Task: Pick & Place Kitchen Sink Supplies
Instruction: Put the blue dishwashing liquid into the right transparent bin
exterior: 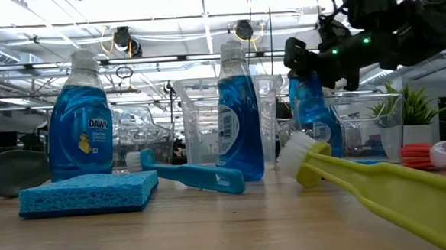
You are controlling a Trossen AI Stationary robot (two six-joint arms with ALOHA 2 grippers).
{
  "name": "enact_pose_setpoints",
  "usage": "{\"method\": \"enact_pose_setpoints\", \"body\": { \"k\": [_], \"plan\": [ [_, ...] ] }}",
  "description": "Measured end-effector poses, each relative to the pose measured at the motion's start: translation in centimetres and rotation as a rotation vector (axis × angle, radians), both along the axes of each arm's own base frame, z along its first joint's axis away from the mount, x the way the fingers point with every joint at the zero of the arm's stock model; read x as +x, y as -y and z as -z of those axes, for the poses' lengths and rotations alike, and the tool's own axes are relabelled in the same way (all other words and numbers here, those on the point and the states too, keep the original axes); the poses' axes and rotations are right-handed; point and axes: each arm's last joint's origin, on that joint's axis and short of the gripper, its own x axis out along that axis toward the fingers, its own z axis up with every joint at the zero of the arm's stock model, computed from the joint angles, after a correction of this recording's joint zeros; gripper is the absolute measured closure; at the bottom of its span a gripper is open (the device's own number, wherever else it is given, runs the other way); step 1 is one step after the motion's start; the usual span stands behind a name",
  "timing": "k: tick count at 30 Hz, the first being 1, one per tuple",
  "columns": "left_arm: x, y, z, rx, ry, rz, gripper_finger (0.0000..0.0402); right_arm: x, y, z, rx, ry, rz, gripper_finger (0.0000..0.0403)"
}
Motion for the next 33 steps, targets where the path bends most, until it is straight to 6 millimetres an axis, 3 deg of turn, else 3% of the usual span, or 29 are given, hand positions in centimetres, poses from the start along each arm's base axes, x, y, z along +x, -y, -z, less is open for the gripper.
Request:
{"method": "enact_pose_setpoints", "body": {
  "k": [10,19,33],
  "plan": [
    [-3.1,-0.5,3.1,-0.04,0.006,-0.011,0.0124,0.7,0.2,0.1,-0.003,-0.039,0.1,0.0243],
    [-5.3,-0.9,4.1,-0.057,0.062,-0.019,0.0122,0.6,0.3,0.4,0.007,-0.059,0.139,0.0242],
    [-5.0,-0.8,5.3,-0.076,0.027,-0.029,0.0127,0.4,1.3,0.8,0.026,-0.065,0.171,0.0241]
  ]
}}
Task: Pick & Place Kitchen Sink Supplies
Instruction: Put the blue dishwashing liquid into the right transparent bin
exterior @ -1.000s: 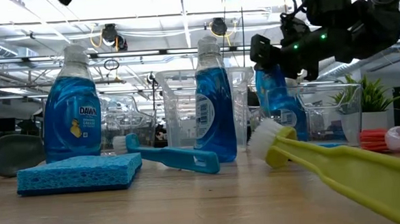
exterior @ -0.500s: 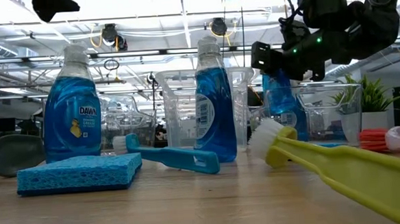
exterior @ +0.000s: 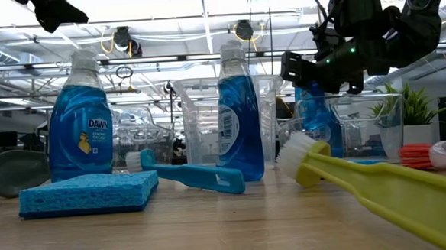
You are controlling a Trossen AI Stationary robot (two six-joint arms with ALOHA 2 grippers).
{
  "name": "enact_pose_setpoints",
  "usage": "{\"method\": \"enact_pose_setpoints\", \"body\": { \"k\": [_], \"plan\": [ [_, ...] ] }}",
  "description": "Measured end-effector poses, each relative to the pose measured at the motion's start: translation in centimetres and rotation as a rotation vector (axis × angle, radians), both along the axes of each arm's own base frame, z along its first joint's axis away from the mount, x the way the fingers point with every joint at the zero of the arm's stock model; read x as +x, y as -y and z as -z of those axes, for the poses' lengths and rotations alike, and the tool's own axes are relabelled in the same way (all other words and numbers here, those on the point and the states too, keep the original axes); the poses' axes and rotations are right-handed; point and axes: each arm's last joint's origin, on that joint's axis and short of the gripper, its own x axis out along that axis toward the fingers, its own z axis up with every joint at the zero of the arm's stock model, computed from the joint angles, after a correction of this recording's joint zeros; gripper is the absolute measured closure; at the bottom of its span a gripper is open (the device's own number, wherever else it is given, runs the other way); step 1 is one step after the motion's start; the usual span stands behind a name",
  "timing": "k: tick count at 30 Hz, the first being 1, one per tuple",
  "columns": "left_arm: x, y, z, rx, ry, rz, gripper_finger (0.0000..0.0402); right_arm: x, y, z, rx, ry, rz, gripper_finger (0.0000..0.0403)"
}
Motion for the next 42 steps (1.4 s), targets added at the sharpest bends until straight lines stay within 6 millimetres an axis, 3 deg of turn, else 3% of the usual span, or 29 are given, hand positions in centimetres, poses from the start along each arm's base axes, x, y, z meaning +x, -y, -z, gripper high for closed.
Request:
{"method": "enact_pose_setpoints", "body": {
  "k": [7,19,35,42],
  "plan": [
    [0.0,0.0,0.0,0.0,0.0,0.0,0.0116,0.1,0.5,0.1,0.003,-0.007,-0.081,0.0233],
    [0.0,0.0,0.0,0.0,-0.001,0.0,0.0127,-0.1,1.1,0.5,0.047,0.033,-0.06,0.0194],
    [0.0,0.0,0.0,-0.002,-0.003,-0.002,0.0121,0.0,1.0,0.5,0.043,0.031,-0.083,0.022],
    [0.0,0.0,0.0,-0.002,-0.004,-0.002,0.0127,-0.1,1.0,-1.4,-0.067,0.057,-0.082,0.0216]
  ]
}}
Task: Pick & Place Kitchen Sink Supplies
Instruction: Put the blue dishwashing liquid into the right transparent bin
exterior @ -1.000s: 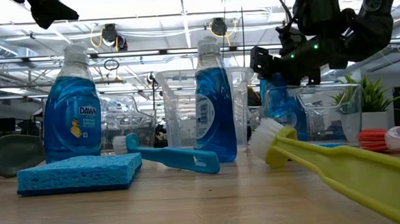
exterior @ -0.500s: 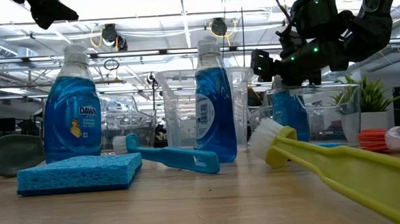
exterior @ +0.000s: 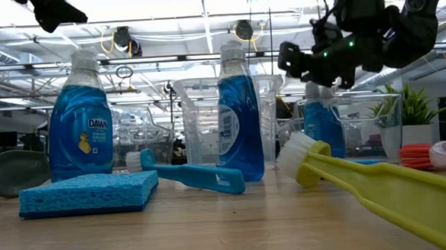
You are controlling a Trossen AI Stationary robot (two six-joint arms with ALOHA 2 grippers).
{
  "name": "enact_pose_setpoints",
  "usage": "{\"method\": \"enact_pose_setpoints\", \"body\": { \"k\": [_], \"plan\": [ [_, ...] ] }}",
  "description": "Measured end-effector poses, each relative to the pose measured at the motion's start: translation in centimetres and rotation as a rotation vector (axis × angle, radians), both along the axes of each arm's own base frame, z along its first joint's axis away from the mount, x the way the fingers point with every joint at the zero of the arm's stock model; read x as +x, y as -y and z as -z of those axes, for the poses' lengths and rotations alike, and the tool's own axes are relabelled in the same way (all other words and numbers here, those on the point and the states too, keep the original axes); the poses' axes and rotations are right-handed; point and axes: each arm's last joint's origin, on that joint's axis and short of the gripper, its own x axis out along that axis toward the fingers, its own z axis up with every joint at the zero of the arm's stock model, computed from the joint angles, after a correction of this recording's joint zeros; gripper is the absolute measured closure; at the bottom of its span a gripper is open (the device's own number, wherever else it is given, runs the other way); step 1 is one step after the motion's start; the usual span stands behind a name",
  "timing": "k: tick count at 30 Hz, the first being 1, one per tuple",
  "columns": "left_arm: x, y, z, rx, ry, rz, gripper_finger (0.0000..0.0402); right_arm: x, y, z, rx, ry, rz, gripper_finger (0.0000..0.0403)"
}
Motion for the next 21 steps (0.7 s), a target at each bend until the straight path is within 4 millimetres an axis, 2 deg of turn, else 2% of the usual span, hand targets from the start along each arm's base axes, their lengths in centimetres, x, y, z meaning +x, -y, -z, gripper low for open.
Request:
{"method": "enact_pose_setpoints", "body": {
  "k": [8,15,21],
  "plan": [
    [0.0,0.0,0.0,-0.002,0.001,-0.001,0.0115,-0.8,-0.9,-3.0,-0.11,0.018,-0.056,0.0226],
    [0.0,0.0,0.0,-0.002,0.001,-0.001,0.0123,-2.0,-3.2,-5.7,-0.184,0.007,-0.116,0.0249],
    [0.0,0.0,0.0,-0.002,0.002,-0.001,0.0126,-3.3,-5.6,-7.6,-0.211,-0.009,-0.131,0.0285]
  ]
}}
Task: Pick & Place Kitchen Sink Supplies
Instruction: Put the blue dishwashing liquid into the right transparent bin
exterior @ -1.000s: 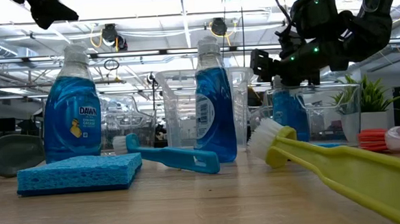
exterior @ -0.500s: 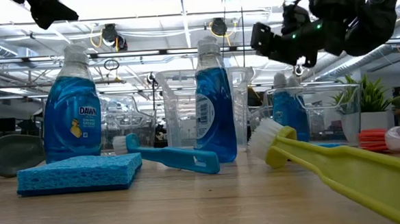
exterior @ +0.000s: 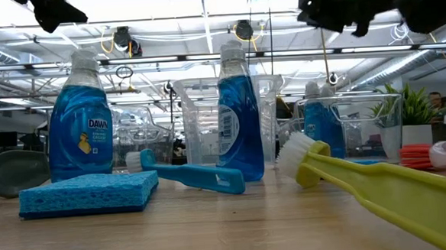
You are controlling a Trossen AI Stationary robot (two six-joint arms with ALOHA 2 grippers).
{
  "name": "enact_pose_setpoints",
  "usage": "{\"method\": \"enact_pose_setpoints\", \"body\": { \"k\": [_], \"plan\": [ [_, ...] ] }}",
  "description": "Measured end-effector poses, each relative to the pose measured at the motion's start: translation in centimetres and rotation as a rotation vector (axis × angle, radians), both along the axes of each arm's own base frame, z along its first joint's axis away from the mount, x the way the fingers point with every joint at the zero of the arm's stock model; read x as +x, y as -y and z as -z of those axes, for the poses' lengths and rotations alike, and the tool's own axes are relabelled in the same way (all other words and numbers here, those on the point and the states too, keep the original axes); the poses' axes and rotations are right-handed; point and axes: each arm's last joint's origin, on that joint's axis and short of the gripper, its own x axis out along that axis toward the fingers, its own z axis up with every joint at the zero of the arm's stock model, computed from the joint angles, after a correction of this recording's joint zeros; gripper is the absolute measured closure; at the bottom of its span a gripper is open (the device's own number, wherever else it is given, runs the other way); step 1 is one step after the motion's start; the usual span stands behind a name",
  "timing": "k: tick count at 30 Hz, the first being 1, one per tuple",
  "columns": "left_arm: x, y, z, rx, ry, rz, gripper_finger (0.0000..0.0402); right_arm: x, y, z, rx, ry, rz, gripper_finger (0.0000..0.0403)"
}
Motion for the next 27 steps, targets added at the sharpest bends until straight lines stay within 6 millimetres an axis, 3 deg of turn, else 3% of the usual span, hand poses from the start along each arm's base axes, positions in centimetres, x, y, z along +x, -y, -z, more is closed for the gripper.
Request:
{"method": "enact_pose_setpoints", "body": {
  "k": [6,12,27],
  "plan": [
    [0.0,0.0,0.0,0.0,0.0,0.0,0.0117,-1.4,-2.4,-0.8,0.029,-0.077,0.006,0.0339],
    [0.1,0.0,-0.2,-0.069,0.03,-0.028,0.0118,-3.1,-4.8,-0.7,0.036,-0.075,-0.122,0.0396],
    [1.1,0.2,-0.7,-0.155,0.097,-0.06,0.0128,-7.5,-7.5,2.7,0.129,0.024,-0.436,0.0402]
  ]
}}
